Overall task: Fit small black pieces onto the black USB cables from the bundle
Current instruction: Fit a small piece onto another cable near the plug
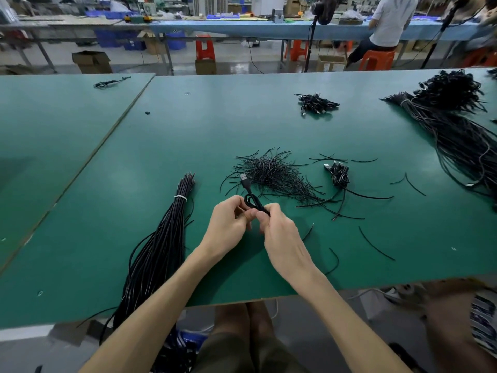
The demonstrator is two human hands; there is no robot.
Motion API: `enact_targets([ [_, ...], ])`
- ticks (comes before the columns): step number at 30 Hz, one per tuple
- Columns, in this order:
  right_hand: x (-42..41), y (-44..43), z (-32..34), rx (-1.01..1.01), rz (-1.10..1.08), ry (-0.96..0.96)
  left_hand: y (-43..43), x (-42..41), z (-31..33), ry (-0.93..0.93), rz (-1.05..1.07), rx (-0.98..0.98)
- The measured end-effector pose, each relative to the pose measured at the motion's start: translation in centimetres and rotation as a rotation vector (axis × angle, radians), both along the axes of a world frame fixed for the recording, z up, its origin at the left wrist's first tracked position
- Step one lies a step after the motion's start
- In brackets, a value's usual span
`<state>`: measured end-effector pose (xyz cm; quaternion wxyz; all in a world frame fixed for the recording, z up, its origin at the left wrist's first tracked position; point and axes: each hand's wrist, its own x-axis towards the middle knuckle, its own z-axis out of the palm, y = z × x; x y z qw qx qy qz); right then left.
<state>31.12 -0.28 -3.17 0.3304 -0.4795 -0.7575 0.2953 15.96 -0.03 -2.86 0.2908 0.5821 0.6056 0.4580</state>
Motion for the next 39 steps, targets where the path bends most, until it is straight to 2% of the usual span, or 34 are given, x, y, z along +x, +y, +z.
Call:
enact_targets([
  [5,-0.2,-0.1,-0.2,0.014,0.032,-0.048,-0.1,0.0,0.1,-0.018,-0.04,-0.017],
  [12,0.1,0.7,-0.6,-0.056,0.051,0.102,-0.2,-0.2,0.3,-0.08,-0.131,-0.022],
  [16,0.2,0.8,-0.7,-0.064,0.052,0.123,-0.3,-0.2,0.2,-0.08,-0.159,-0.032],
  [23,0.1,0.9,-0.6,-0.055,0.054,0.1,-0.2,-0.2,0.3,-0.032,-0.132,-0.024],
  [27,0.2,0.7,-0.3,-0.028,0.094,0.085,-0.1,-0.2,0.4,-0.071,-0.117,-0.032],
  [31,0.2,0.9,-0.4,0.029,0.029,0.038,-0.2,-0.3,0.3,-0.091,-0.122,-0.031],
  [39,0.4,0.8,0.2,-0.027,0.041,0.176,-0.2,-0.7,0.1,-0.169,-0.201,-0.027],
])
